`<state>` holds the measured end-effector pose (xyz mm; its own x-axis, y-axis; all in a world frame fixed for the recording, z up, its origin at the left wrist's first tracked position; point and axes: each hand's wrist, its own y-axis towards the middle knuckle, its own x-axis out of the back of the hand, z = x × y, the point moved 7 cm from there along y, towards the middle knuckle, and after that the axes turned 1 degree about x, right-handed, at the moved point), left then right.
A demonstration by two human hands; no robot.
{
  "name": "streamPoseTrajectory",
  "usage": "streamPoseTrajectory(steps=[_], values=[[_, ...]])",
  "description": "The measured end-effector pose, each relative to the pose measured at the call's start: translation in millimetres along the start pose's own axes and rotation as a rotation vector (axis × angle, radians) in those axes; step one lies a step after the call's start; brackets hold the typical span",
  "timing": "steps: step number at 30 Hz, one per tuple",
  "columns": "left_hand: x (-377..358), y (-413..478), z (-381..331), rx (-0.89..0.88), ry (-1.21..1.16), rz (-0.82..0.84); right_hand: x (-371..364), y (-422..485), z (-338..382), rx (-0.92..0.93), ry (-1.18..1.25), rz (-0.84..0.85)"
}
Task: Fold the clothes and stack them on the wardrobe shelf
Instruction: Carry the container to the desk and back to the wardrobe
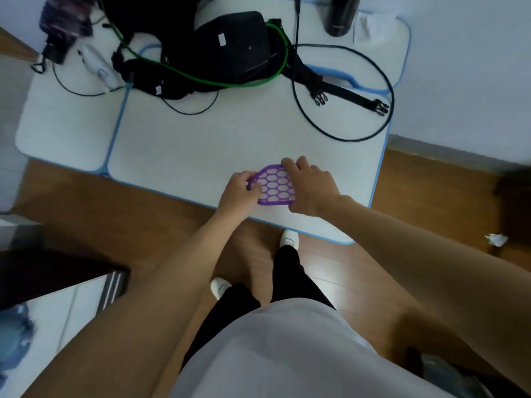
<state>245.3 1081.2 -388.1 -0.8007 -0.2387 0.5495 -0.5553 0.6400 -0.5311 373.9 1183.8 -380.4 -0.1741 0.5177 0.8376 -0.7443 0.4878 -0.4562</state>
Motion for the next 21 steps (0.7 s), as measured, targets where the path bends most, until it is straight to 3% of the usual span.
streamPoseTrajectory(steps=[7, 13, 16, 21], values=[[8, -49, 61, 0.315, -0.489, 0.067, -19, -16, 39, 0.082, 0.091, 0.014], [43, -114, 151, 0.371, -0.835, 0.051, -34, -39, 137, 0.248, 0.085, 0.074], [75, -160, 195, 0.356, -1.001, -0.042, -37, -56, 205, 0.391, 0.015, 0.079], [145, -253, 265, 0.331, -1.033, -0.292, -50, -97, 332, 0.572, -0.03, 0.121]])
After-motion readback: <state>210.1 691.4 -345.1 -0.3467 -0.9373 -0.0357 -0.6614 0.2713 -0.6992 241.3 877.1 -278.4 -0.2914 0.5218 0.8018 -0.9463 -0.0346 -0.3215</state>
